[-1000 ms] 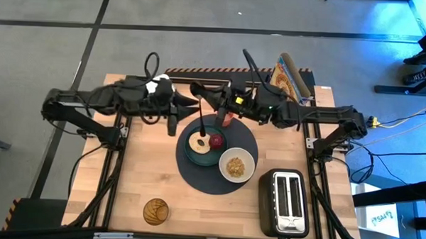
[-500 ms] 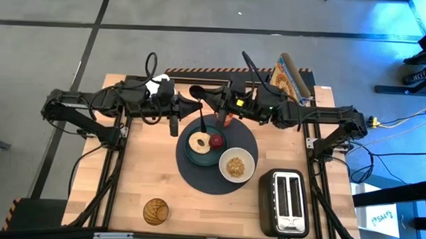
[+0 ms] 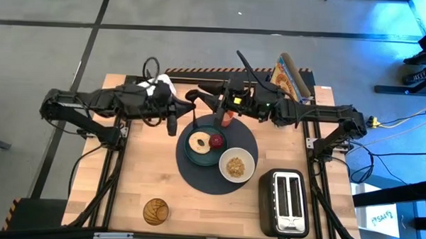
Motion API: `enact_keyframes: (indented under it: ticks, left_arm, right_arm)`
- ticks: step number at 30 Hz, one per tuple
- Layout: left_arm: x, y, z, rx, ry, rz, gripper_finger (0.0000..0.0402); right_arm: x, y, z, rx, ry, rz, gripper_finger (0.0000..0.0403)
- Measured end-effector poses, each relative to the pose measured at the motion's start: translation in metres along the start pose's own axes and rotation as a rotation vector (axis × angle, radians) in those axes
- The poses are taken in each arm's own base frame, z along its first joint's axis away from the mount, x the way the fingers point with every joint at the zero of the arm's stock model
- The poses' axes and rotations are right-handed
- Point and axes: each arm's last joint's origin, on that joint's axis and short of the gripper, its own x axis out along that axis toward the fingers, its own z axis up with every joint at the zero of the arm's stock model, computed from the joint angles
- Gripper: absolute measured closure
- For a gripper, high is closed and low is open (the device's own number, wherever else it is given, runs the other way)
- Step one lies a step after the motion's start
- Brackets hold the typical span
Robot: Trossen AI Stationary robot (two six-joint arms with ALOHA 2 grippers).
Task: Arrange a breakfast setting
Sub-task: Put the black spoon to the left of the green plate on the black table mat
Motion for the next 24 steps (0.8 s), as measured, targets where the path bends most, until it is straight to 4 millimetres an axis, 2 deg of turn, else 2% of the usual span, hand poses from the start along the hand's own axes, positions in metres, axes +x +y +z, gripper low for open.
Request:
enact_keyframes:
  ticks: [7,14,21,24]
  left_arm:
    - [-0.004,0.003,-0.018,-0.008,0.134,0.107,0.0401]
    - [-0.007,0.008,-0.029,-0.069,0.234,0.166,0.0401]
    - [-0.009,0.014,-0.042,-0.154,0.34,0.223,0.0401]
    - [-0.003,0.019,-0.058,-0.195,0.395,0.234,0.0401]
  right_arm:
    - [-0.001,0.001,0.0,0.0,0.005,0.014,0.0249]
    - [-0.005,0.002,0.003,-0.004,0.03,0.038,0.0244]
    - [-0.025,0.0,0.013,0.009,0.124,0.058,0.0244]
    - [-0.037,-0.001,0.02,0.005,0.153,0.047,0.0244]
